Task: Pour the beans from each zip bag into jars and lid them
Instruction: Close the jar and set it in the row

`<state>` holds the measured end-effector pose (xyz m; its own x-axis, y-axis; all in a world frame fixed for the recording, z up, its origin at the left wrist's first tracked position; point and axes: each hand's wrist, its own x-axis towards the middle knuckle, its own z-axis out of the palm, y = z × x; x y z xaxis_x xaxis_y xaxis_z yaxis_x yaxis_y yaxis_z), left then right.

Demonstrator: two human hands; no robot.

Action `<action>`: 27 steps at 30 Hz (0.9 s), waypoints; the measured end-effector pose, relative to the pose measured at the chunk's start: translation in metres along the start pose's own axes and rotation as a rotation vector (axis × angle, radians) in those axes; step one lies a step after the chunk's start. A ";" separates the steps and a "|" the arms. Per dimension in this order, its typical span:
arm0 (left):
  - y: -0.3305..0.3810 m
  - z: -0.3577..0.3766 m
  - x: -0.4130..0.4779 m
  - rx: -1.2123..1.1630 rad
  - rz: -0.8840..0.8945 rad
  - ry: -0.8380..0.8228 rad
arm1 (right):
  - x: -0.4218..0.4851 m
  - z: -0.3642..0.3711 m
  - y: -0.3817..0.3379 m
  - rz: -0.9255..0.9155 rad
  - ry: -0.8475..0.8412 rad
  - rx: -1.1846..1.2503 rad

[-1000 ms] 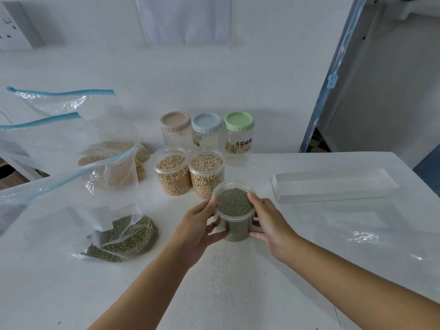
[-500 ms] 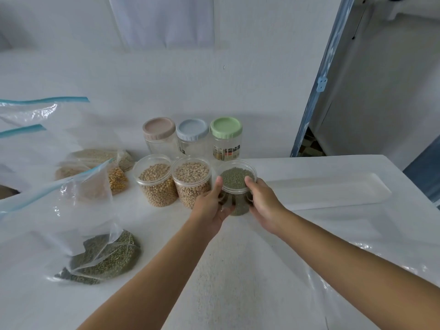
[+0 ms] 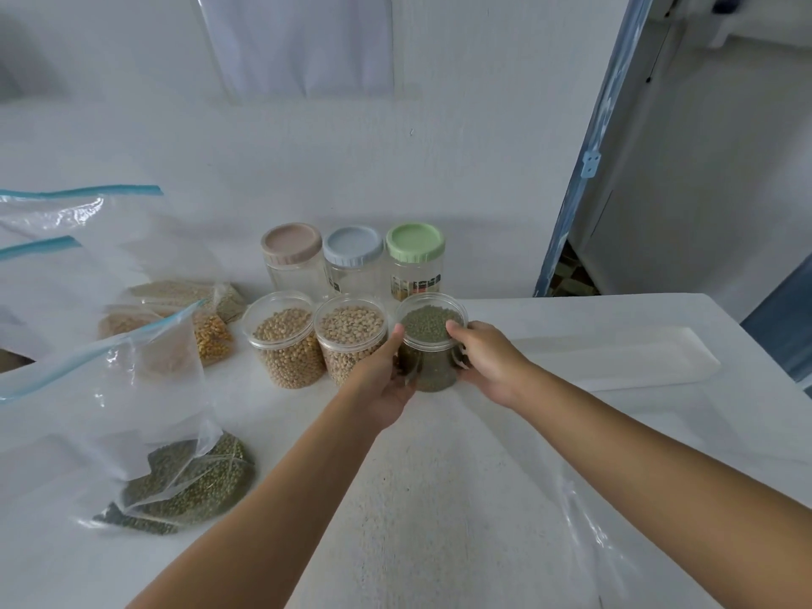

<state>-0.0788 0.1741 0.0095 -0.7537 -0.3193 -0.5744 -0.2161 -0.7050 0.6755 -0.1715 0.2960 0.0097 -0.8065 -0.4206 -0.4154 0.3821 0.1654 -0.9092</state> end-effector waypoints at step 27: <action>0.138 0.041 0.086 1.895 0.825 0.318 | 0.082 0.015 -0.090 -0.426 0.041 -0.628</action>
<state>-0.1985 0.0758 0.0723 -0.9209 -0.3653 0.1361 -0.3413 0.9242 0.1712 -0.2653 0.2333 0.0577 -0.8478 -0.5301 -0.0148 -0.2843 0.4780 -0.8311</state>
